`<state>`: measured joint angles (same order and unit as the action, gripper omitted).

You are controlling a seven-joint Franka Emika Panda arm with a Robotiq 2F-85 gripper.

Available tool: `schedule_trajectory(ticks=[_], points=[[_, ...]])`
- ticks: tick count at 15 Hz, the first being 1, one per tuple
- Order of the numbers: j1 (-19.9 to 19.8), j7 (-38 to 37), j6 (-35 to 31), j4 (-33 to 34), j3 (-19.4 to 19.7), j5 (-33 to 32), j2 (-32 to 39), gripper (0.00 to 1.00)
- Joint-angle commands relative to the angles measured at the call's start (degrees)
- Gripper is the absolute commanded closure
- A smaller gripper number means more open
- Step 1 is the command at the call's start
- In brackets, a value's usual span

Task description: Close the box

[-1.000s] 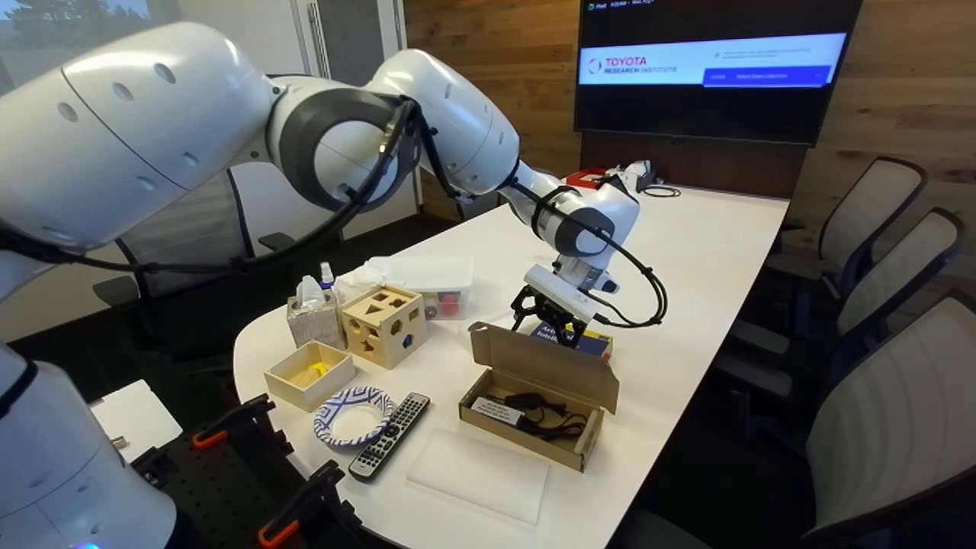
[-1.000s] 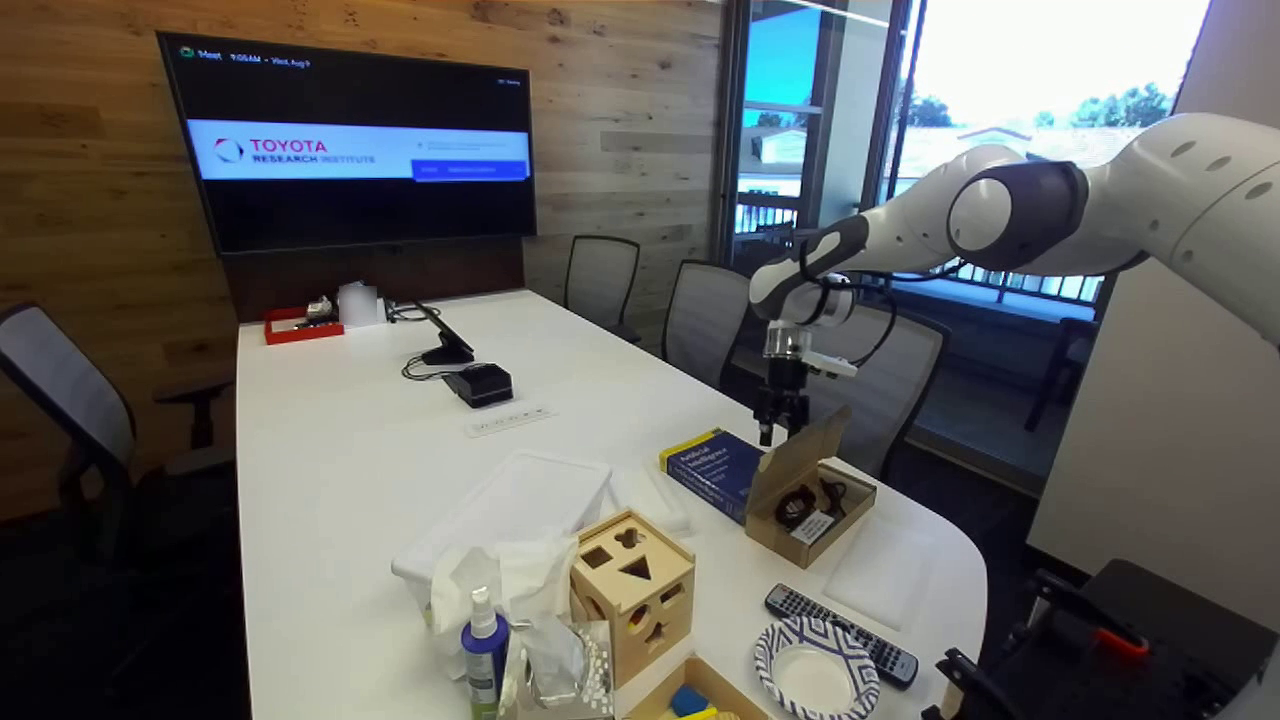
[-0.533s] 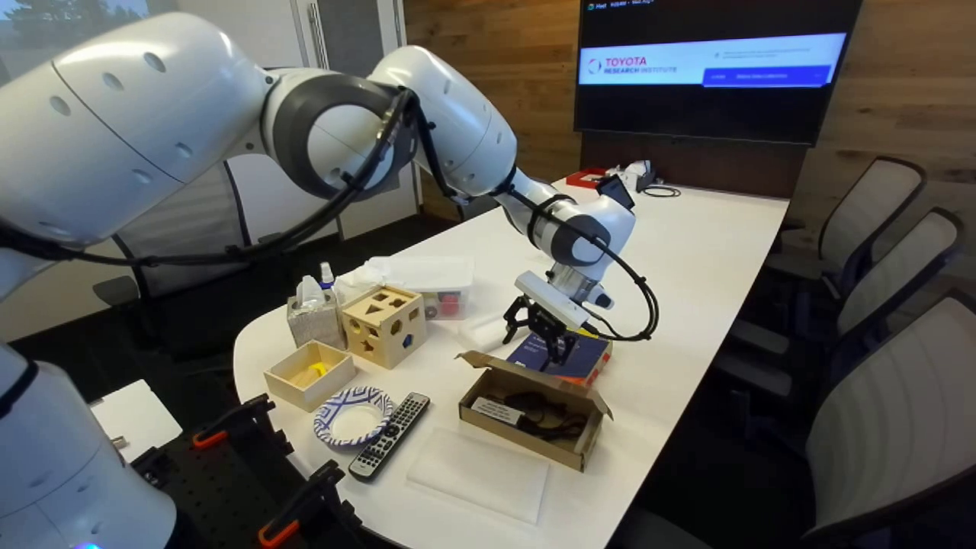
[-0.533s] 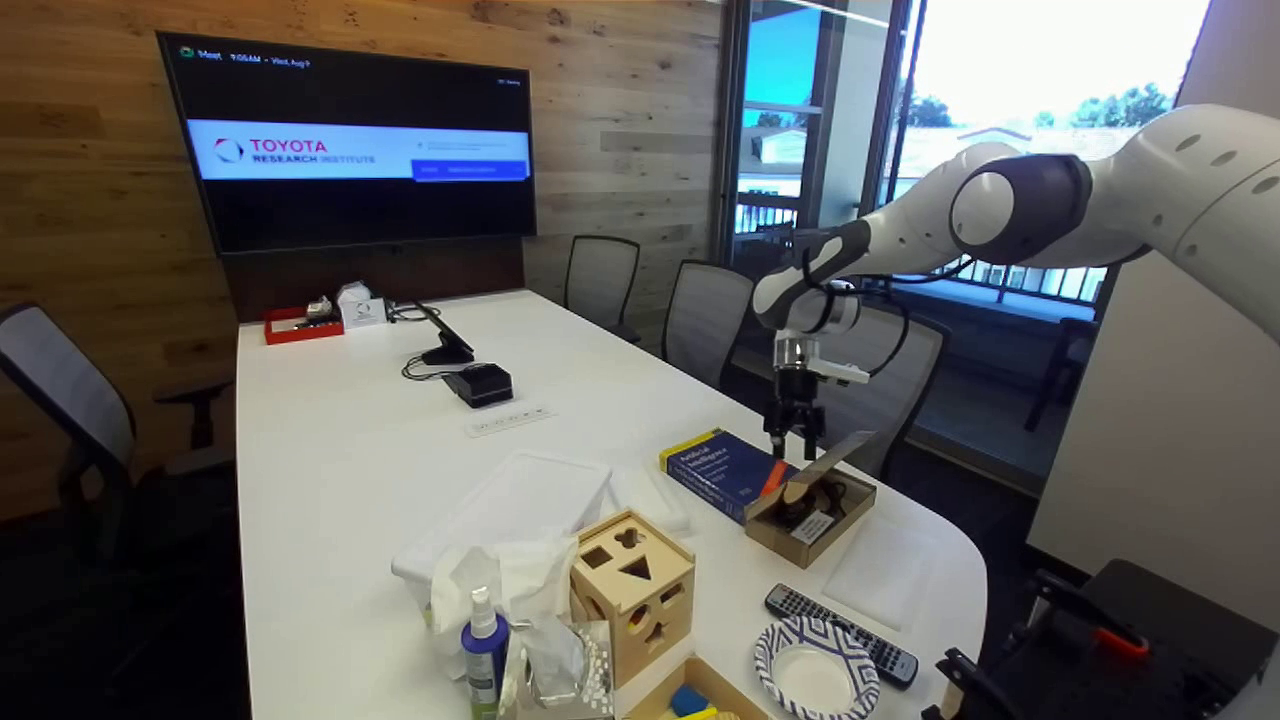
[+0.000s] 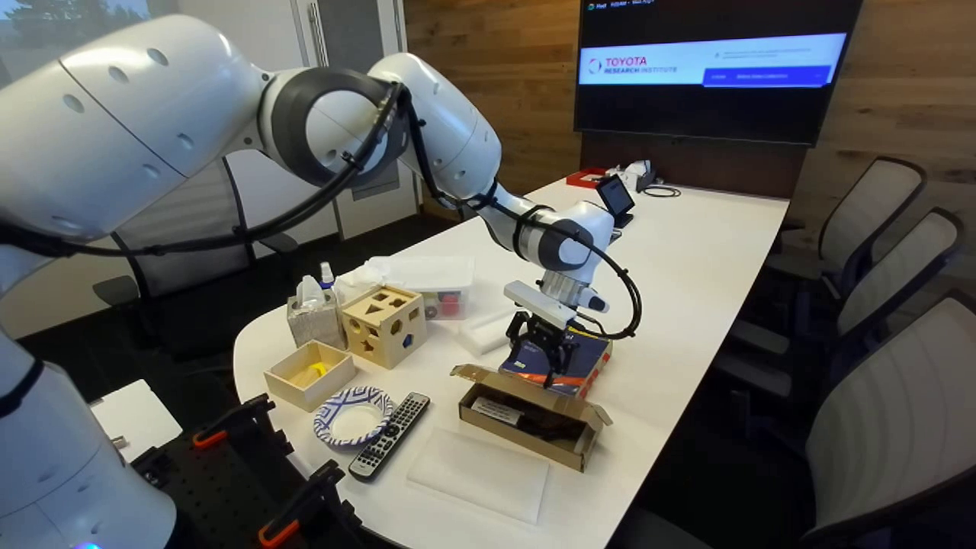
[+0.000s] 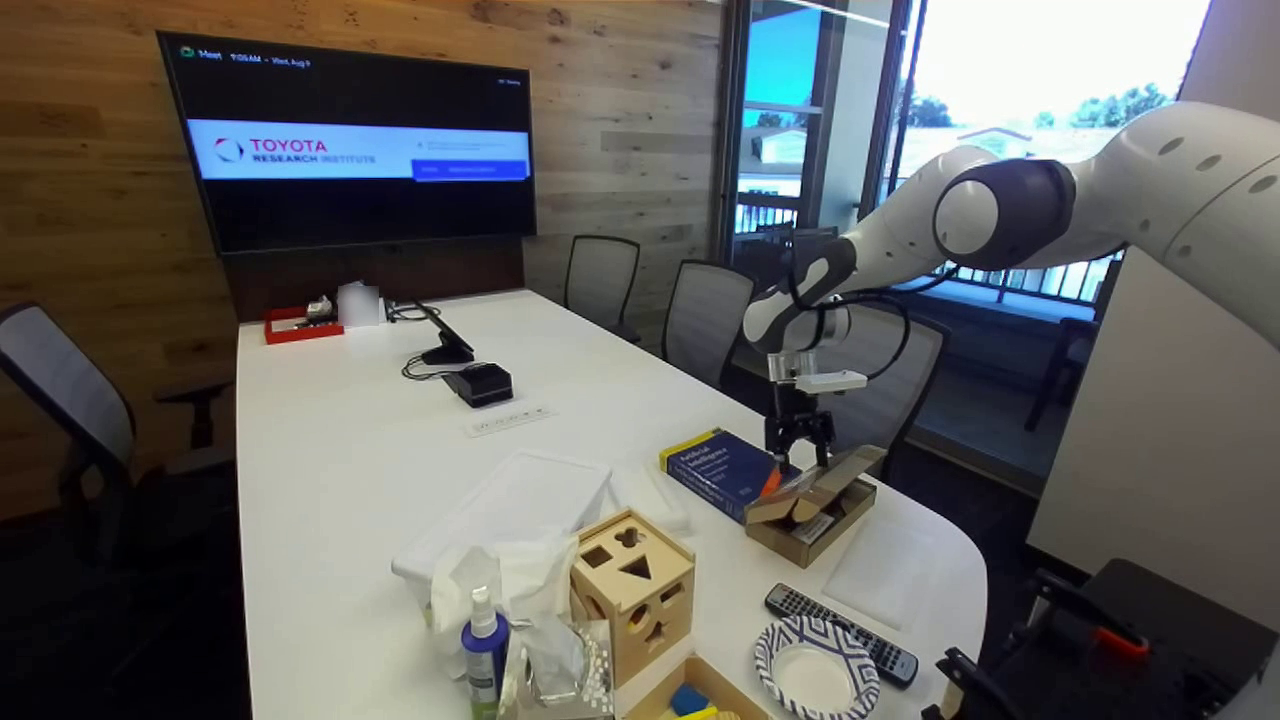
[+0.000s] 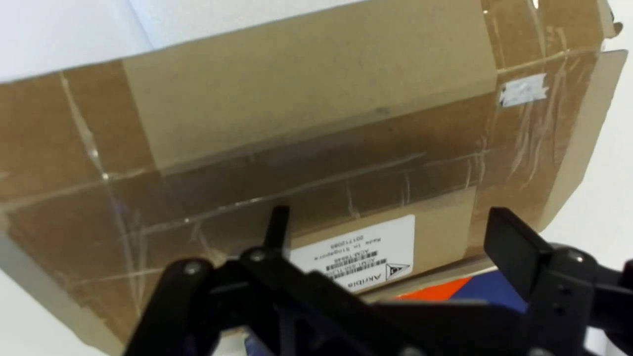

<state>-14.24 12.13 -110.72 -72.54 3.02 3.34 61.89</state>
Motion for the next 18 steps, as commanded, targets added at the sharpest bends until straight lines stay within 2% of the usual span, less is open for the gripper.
schedule_trajectory(ticks=[1,5,12,18], points=[[1.8,-5.3,-1.3,-4.1,1.8,-1.4,-2.0,0.00],[2.8,-9.6,-2.0,-5.5,3.2,-1.9,-1.5,0.00],[3.2,-12.6,-10.2,-7.5,3.4,-1.4,0.6,0.00],[3.4,-14.0,-14.5,-7.9,3.9,-1.6,2.0,0.00]])
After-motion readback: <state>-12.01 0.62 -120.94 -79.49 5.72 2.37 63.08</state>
